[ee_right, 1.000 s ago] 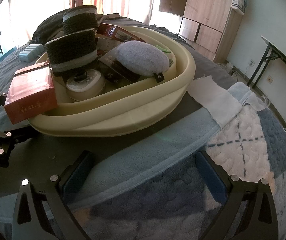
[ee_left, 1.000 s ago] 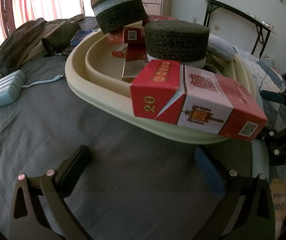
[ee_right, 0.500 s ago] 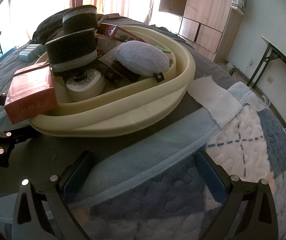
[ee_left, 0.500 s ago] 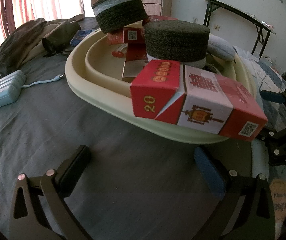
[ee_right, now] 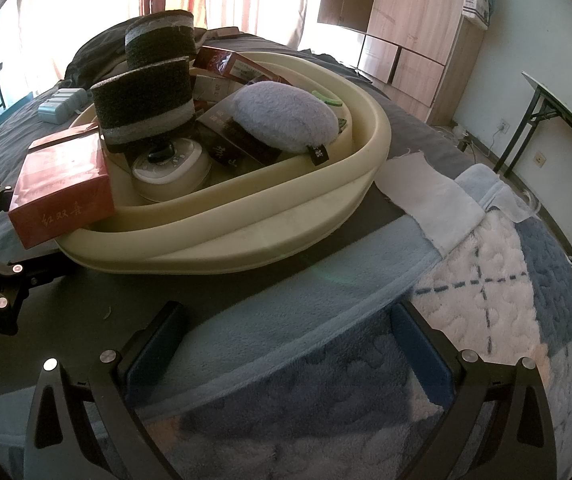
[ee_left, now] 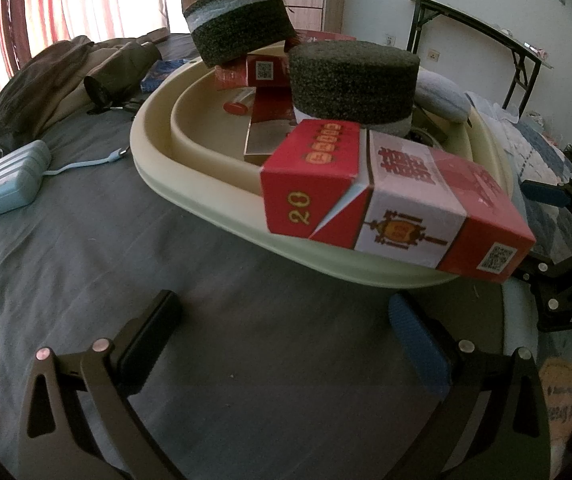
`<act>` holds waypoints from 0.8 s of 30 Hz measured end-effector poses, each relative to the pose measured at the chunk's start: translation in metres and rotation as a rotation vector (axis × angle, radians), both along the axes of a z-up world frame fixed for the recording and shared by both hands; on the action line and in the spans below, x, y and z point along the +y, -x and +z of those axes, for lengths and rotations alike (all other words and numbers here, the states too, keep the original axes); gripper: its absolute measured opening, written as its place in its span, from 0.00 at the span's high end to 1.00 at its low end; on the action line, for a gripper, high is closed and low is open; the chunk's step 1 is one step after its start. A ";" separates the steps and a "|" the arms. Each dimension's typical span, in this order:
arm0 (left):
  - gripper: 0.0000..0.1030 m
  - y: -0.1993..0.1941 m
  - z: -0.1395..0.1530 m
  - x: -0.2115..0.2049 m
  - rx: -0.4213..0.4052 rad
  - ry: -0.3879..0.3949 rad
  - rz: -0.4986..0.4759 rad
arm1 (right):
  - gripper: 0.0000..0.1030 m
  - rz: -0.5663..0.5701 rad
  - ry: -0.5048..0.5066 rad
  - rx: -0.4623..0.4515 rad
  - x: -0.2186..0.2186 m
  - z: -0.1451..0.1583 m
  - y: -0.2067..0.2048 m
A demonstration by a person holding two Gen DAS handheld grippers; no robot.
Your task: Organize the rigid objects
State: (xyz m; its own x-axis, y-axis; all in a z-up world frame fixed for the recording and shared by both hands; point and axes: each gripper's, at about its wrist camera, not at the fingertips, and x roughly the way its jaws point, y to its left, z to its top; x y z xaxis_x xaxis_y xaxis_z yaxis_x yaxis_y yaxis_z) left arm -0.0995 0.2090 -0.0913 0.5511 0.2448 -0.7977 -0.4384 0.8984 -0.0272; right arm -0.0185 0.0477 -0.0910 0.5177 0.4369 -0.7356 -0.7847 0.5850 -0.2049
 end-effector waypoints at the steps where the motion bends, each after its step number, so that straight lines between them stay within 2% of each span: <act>1: 0.00 0.000 0.000 0.000 0.000 0.000 0.000 | 0.00 0.000 0.000 0.000 0.000 0.000 0.000; 24: 0.00 0.001 0.000 0.000 0.000 0.001 0.000 | 0.00 0.000 0.000 0.001 0.001 0.000 0.002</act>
State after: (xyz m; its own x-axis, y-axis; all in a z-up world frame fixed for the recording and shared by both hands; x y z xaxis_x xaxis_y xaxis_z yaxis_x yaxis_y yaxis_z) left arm -0.1002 0.2089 -0.0918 0.5512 0.2438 -0.7980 -0.4384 0.8983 -0.0283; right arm -0.0209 0.0483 -0.0913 0.5172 0.4369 -0.7359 -0.7847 0.5854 -0.2040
